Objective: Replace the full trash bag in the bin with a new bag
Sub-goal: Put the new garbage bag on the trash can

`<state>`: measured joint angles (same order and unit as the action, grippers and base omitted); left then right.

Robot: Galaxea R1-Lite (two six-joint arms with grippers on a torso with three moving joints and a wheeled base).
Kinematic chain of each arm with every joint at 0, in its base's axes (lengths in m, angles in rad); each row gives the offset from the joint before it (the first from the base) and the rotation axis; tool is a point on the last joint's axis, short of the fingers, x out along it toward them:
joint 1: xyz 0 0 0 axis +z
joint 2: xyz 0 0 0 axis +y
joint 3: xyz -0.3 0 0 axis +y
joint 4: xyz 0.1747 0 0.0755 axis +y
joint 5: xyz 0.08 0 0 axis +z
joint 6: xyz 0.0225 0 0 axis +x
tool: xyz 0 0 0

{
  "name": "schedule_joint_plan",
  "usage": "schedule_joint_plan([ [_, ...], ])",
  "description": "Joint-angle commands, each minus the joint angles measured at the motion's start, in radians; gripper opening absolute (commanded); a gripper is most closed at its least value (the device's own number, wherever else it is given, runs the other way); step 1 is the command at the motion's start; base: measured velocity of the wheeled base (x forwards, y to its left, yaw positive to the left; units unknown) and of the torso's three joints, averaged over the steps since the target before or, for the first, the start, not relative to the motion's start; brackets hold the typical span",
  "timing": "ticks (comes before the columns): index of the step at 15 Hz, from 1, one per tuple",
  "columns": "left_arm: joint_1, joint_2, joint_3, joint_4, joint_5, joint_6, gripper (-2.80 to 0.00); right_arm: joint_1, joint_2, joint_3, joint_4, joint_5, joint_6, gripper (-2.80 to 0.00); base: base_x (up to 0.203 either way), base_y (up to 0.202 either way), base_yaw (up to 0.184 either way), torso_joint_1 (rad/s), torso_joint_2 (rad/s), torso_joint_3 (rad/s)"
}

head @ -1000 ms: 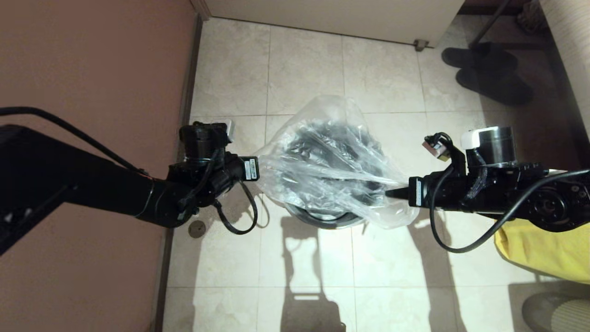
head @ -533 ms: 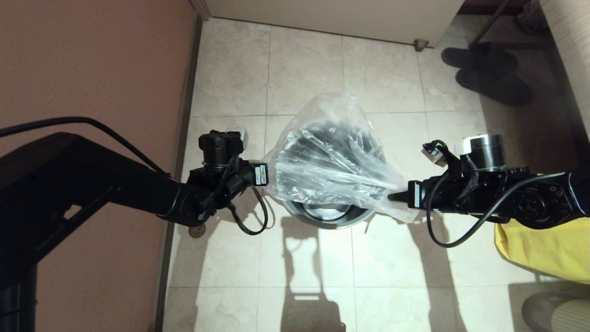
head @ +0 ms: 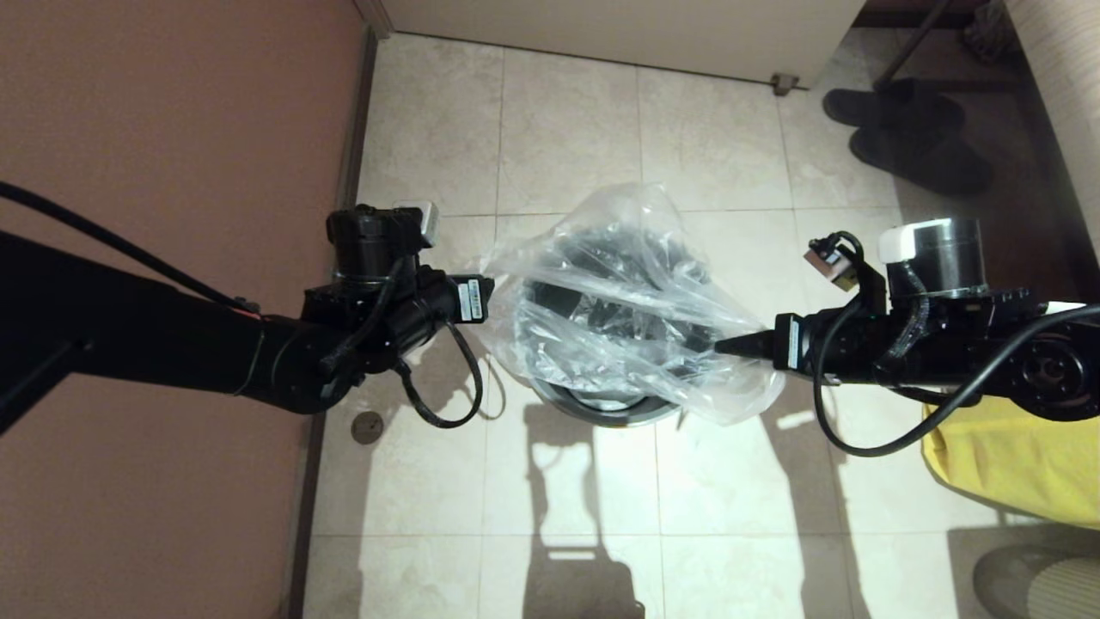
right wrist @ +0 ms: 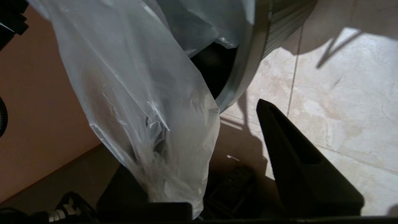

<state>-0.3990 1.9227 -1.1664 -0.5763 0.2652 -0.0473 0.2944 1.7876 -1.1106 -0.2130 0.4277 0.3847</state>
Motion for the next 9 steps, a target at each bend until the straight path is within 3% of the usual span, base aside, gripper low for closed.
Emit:
schedule_joint_plan([
  [1, -0.007, -0.093, 0.032, 0.002, 0.002, -0.003, 0.0, 0.032, -0.075, 0.002, 0.033, -0.002, 0.003, 0.0, 0.0, 0.0, 0.0, 0.0, 0.0, 0.0],
  [5, -0.053, -0.212, 0.121, 0.044, -0.003, -0.04, 0.0, 0.044, -0.109, 0.005, 0.084, -0.006, 0.003, 0.0, 0.0, 0.0, 0.0, 0.0, 0.0, 0.0],
  [9, -0.171, -0.256, 0.008, 0.365, -0.09, -0.235, 0.0, 0.043, -0.108, 0.011, 0.098, -0.006, 0.002, 0.0, 0.0, 0.0, 0.0, 0.0, 0.0, 0.0],
])
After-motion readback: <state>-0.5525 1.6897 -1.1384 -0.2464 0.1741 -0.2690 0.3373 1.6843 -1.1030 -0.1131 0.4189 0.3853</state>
